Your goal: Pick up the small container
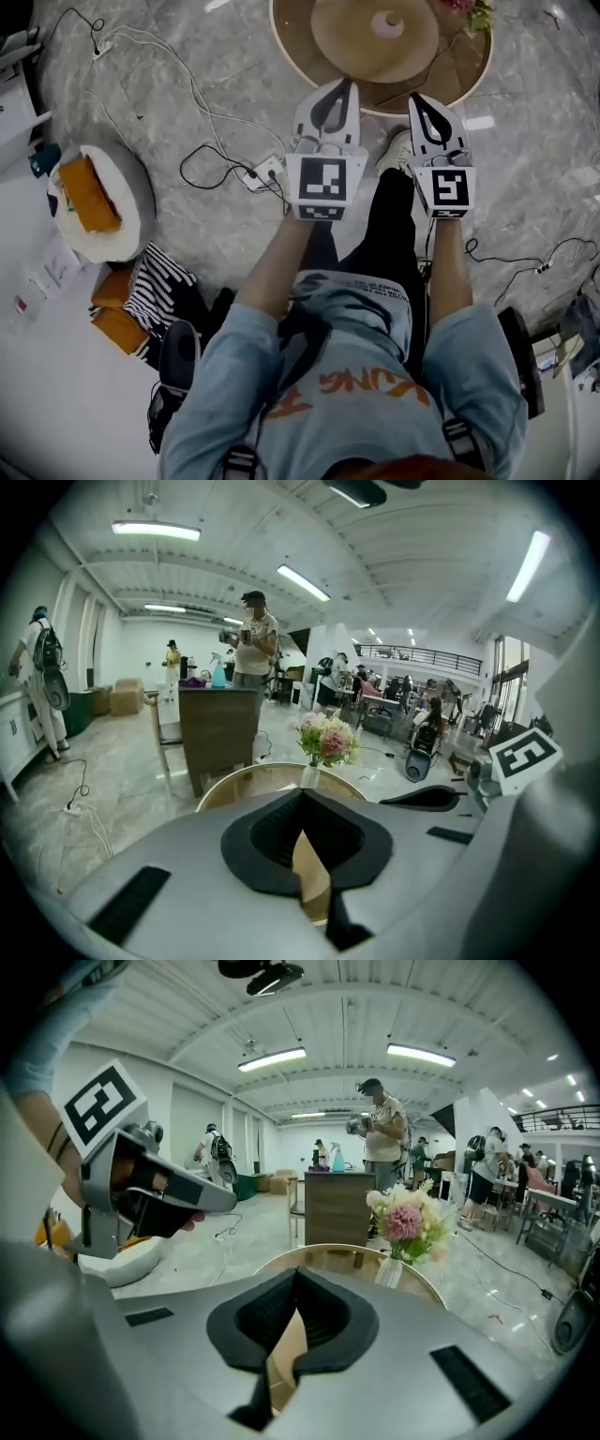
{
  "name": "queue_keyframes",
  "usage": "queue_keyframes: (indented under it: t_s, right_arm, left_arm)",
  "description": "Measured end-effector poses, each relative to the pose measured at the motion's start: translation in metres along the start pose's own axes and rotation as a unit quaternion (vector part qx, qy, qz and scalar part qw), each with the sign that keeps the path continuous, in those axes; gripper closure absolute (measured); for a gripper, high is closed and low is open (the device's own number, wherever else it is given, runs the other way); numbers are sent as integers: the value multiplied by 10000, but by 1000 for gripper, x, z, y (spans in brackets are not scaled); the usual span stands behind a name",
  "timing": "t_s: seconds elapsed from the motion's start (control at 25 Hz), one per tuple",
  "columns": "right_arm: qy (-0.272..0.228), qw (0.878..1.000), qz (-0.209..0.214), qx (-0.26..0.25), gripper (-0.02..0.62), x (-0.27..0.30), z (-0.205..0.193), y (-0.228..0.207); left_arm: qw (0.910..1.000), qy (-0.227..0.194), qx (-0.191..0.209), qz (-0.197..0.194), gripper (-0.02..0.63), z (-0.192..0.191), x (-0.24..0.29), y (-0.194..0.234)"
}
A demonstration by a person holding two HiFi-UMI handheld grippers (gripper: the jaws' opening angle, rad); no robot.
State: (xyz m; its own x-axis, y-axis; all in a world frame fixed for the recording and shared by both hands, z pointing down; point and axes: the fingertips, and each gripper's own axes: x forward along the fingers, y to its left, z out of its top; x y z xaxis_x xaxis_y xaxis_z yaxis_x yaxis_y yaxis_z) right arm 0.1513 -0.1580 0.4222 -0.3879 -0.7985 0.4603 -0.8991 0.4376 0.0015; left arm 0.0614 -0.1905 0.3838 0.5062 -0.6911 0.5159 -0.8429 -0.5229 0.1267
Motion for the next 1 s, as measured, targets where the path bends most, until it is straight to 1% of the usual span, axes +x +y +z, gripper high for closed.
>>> queue_keyframes:
  t_s: [0.04,0.08,0.16,0.2,0.24,0.32,0.44,0.52,0.6,0.72,0.84,0.96,1.0]
  right_arm:
    - [58,9998,51,-157,583,12,-7,2]
    - [150,9988,96,-452,583,23,-14,4]
    - [376,9926,202,-1140,583,43,-32,9]
    - [428,9907,260,-1263,583,51,-41,11]
    - [404,9916,302,-1192,583,57,-49,12]
    - [251,9961,309,-788,583,68,-64,7]
    - [101,9995,174,-255,583,87,-82,-8]
    - [176,9997,119,-145,583,96,-98,-9]
    - [324,9994,93,-17,583,104,-115,-11]
    - [203,9992,36,349,583,121,-127,-17]
    - [247,9983,-240,480,583,135,-134,-26]
    - [237,9968,-415,635,582,146,-140,-33]
    - [223,9970,-388,631,554,151,-140,-33]
  left_arm:
    - [10000,-30,-3,-5,583,-5,8,5]
    - [10000,-26,-15,-8,583,-11,17,9]
    - [9999,71,-89,-1,583,-30,38,18]
    - [9998,131,-147,16,583,-40,47,21]
    - [9996,170,-216,45,583,-50,55,24]
    - [9990,219,-378,128,583,-70,74,29]
    - [9972,276,-671,154,583,-98,101,38]
    - [9962,286,-808,135,583,-115,107,44]
    - [9958,328,-845,137,583,-131,110,46]
    - [9964,334,-783,41,583,-143,121,50]
    - [9970,329,-705,-39,583,-150,128,54]
    - [9962,351,-793,-4,583,-157,129,58]
    - [9957,363,-854,31,583,-160,128,61]
